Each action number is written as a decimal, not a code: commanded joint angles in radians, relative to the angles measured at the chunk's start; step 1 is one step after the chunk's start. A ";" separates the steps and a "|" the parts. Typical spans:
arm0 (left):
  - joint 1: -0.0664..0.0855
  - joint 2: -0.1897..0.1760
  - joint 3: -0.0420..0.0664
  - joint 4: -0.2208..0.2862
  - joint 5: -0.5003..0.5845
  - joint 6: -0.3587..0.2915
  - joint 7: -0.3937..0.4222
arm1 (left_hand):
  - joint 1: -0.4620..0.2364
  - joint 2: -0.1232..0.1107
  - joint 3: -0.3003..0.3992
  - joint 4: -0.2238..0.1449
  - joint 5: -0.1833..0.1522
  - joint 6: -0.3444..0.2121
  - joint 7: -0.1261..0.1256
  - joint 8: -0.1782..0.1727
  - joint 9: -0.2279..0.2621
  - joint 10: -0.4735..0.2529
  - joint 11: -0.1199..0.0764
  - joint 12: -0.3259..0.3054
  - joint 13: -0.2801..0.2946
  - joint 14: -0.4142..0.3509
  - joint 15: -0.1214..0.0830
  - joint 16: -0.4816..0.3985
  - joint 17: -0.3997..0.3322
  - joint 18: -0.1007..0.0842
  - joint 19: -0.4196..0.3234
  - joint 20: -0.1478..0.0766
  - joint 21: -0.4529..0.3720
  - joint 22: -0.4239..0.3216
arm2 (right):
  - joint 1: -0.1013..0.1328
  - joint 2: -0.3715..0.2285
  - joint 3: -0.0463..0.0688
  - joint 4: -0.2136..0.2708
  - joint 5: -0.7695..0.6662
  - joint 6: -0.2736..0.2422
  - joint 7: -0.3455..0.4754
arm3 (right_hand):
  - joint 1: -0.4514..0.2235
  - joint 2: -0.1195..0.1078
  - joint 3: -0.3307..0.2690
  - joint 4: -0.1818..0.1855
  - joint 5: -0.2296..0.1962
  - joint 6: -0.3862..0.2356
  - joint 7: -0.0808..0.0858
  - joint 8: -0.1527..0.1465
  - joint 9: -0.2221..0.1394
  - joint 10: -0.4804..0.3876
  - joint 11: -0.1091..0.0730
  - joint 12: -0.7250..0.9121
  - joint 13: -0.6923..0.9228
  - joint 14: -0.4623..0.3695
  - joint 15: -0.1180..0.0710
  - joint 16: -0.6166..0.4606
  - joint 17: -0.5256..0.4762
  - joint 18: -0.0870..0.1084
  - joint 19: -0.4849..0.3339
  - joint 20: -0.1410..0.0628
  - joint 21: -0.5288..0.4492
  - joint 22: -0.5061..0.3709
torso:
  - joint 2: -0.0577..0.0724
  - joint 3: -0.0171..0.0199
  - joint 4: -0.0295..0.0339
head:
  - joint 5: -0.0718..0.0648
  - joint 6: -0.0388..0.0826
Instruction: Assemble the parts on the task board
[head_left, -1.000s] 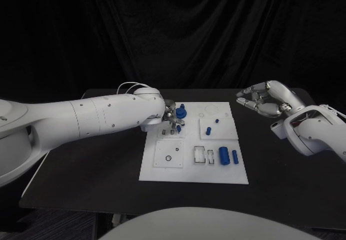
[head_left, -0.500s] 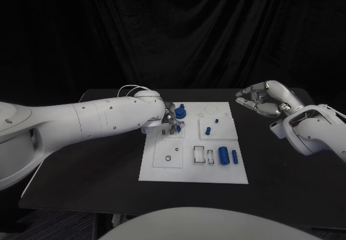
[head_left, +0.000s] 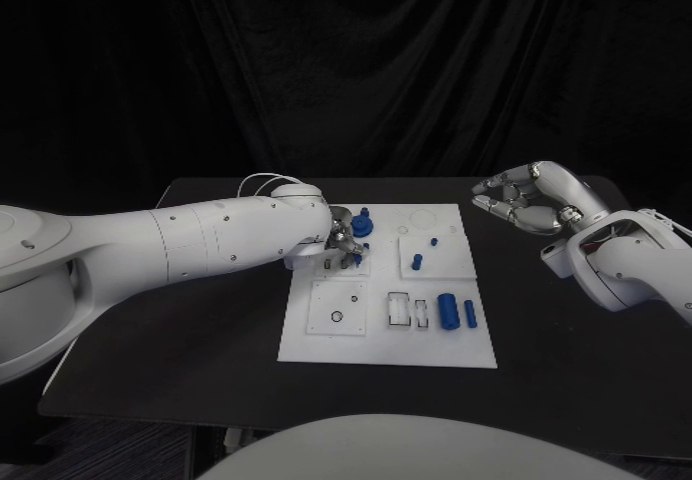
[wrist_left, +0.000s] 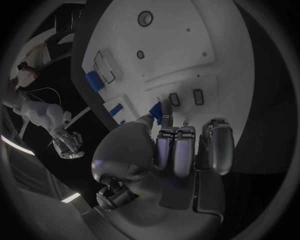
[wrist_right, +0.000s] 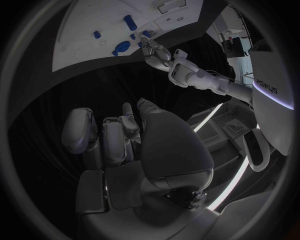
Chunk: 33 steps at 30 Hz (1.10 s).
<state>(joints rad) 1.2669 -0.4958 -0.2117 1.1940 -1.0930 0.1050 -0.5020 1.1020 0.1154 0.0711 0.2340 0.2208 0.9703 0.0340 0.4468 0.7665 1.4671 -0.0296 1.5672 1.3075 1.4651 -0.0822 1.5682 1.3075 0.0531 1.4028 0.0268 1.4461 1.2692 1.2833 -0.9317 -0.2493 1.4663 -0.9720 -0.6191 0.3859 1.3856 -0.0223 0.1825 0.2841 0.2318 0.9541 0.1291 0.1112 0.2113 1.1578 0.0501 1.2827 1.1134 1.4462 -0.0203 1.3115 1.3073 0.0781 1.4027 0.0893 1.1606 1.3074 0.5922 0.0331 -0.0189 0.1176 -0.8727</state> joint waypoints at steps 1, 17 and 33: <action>-0.003 0.003 0.001 -0.001 -0.001 -0.007 0.028 | 0.016 -0.004 0.004 -0.015 0.007 0.004 -0.002 -0.009 0.004 0.104 -0.007 0.004 0.263 0.106 -0.005 0.003 0.263 0.013 -0.006 -0.001 -0.008 -0.001 | -0.003 0.000 0.001 -0.001 -0.005 0.000 -0.016 | 0.006 -0.005 0.006 0.001 0.003 0.003 0.001 -0.004 -0.002 0.005 0.001 -0.002 -0.002 0.007 0.003 -0.004 0.025 0.009 0.007 0.001 -0.006 0.147 | 0.000 -0.0006 0.0002 | 0.000 0.000; -0.005 -0.002 0.001 -0.001 -0.001 -0.008 0.038 | 0.048 -0.037 0.126 -0.115 0.123 0.010 -0.005 -0.067 0.038 0.104 -0.010 0.004 0.263 0.106 -0.008 0.003 0.263 0.016 -0.010 -0.004 -0.023 -0.010 | -0.006 0.003 0.001 -0.005 -0.005 0.003 -0.021 | 0.011 -0.005 0.009 -0.002 0.005 0.002 0.001 -0.006 -0.003 0.002 0.001 -0.005 -0.006 0.007 0.003 -0.007 0.022 0.010 0.007 0.000 -0.010 0.146 | -0.002 -0.0002 -0.0004 | 0.003 0.000; -0.006 -0.032 0.001 0.023 -0.001 -0.026 0.033 | -0.060 -0.112 0.408 -0.264 0.218 0.035 -0.001 -0.121 0.105 0.104 -0.008 0.004 0.263 0.106 -0.006 0.003 0.263 0.016 -0.006 -0.003 -0.033 -0.002 | -0.010 0.001 0.001 -0.006 -0.005 0.007 -0.027 | 0.014 -0.005 0.011 -0.003 0.006 0.001 0.001 -0.008 -0.003 -0.002 0.001 -0.008 -0.010 0.005 0.003 -0.010 0.019 0.011 0.004 0.000 -0.018 0.144 | -0.002 -0.0004 0.0004 | 0.002 0.000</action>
<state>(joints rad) 1.2627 -0.5252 -0.2117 1.2102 -1.0936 0.0951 -0.4805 1.0479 0.0020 0.3968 0.0493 0.4359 1.0013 0.0327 0.3291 0.8708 1.4635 -0.0331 1.5672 1.3075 1.4651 -0.0821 1.5682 1.3075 0.0533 1.3992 0.0232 1.4167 1.2661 1.2768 -0.9297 -0.2493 1.4604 -0.9722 -0.6161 0.3775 1.3898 -0.0264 0.1880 0.2785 0.2318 0.9541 0.1291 0.1071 0.2094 1.1578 0.0501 1.2787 1.1045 1.4462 -0.0203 1.3065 1.3073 0.0782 1.4027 0.0893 1.1462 1.3081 0.5901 0.0330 -0.0184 0.1198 -0.8727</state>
